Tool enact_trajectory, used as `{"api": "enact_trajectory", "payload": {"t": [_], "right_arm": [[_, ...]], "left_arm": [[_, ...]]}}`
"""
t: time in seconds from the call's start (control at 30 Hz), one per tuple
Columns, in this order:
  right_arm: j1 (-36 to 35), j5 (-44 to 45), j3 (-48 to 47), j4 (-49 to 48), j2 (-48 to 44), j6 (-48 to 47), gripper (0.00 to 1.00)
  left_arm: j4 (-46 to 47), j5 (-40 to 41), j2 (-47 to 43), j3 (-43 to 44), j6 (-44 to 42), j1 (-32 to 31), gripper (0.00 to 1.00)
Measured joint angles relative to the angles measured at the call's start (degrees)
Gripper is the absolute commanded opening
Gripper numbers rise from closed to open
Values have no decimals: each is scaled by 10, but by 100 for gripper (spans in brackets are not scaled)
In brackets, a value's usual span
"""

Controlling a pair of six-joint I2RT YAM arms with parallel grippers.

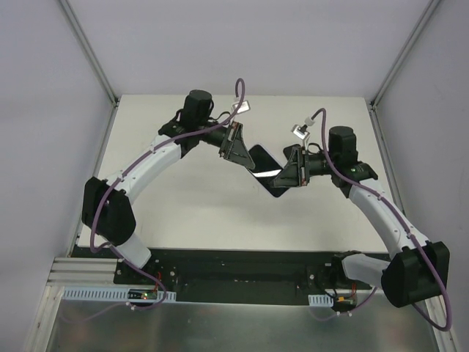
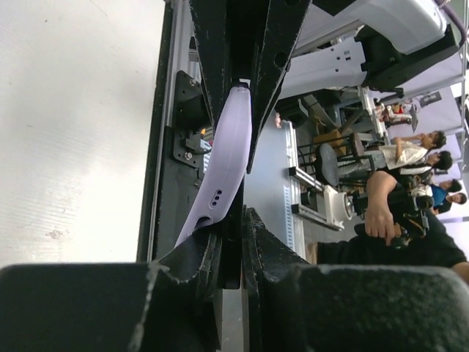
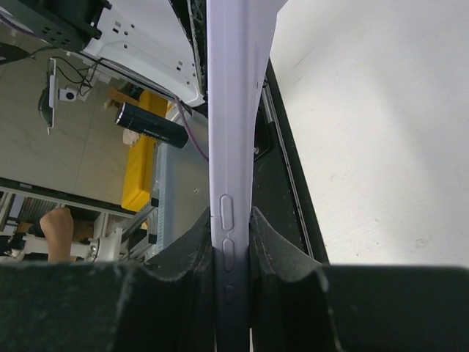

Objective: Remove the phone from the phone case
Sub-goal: Remove the phone case from the phone.

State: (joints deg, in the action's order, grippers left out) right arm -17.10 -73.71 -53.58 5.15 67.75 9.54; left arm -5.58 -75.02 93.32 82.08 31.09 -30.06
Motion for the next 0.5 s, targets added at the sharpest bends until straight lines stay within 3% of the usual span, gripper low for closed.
{"api": "enact_trajectory", "payload": {"t": [0.17, 0.3, 0.5], "right_arm": [[-10, 24, -1, 71, -7, -78, 39], [-23, 68, -4, 108, -7, -118, 54], [-36, 120, -9, 125, -5, -138, 57]], "left_arm": [[-108, 22, 0, 22, -111, -9, 0], [-220, 77, 0, 62, -226, -26, 0], [-322, 159, 0, 97, -388, -50, 0]]}}
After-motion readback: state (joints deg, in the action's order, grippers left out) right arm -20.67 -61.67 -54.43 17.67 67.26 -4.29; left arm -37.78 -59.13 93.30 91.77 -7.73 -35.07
